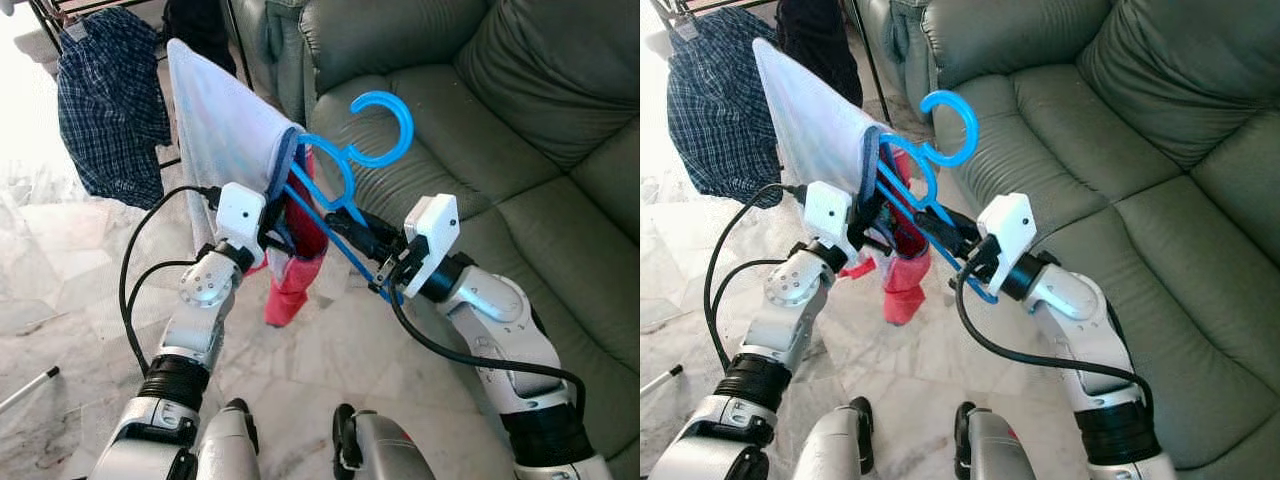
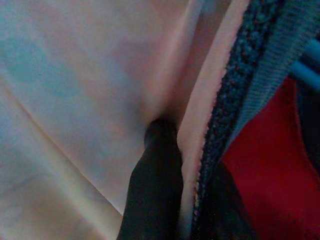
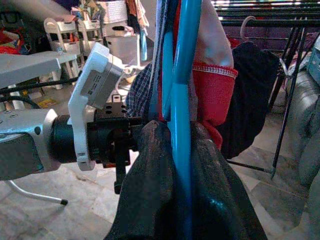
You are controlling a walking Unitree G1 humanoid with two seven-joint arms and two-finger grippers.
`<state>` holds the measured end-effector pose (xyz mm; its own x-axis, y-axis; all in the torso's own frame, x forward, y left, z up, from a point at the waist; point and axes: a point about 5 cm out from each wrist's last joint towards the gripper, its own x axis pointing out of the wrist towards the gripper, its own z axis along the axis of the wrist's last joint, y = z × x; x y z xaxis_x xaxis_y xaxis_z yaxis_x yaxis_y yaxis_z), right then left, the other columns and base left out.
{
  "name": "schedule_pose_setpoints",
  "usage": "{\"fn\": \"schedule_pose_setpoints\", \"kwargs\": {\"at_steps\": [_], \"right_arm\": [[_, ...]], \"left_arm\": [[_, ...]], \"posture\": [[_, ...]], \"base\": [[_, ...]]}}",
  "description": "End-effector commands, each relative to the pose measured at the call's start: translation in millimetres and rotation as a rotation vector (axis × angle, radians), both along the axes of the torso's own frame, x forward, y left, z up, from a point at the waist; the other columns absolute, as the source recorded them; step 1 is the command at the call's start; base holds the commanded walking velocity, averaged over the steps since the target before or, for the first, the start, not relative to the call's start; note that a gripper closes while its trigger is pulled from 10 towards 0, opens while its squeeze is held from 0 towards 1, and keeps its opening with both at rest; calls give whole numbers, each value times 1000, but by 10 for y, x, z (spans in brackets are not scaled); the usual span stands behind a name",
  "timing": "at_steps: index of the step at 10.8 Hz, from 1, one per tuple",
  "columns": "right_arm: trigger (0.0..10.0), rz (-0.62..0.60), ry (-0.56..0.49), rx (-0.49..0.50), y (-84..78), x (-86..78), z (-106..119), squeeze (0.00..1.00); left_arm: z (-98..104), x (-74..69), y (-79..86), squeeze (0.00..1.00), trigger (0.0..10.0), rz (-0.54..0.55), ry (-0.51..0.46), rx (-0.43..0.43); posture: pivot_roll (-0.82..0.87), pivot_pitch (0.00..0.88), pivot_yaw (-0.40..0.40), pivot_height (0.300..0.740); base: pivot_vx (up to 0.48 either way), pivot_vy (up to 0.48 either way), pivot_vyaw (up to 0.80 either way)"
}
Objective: Hang hanger
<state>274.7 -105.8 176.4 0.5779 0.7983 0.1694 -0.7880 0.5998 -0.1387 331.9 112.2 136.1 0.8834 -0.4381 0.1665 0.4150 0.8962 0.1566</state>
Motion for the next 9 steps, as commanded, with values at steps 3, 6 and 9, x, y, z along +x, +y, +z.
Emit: {"fn": "schedule_pose_setpoints", "kwargs": {"at_steps": [3, 6, 9], "right_arm": [[10000, -18, -31, 18, -19, 32, 45, 0], [10000, -347, 113, 49, -225, 337, -95, 0], [10000, -553, 230, 176, -417, 519, -171, 0]], "left_arm": [[69, -3, 24, 0, 0, 10, -38, -9], [221, -43, -76, 0, 0, -34, -98, -54], [228, -95, -139, 0, 0, -71, -95, -84]], "posture": [[-18, 194, 6, 740], [-19, 195, 4, 740], [-16, 197, -1, 740]], "base": [[0, 0, 0], [0, 0, 0], [0, 0, 0]]}}
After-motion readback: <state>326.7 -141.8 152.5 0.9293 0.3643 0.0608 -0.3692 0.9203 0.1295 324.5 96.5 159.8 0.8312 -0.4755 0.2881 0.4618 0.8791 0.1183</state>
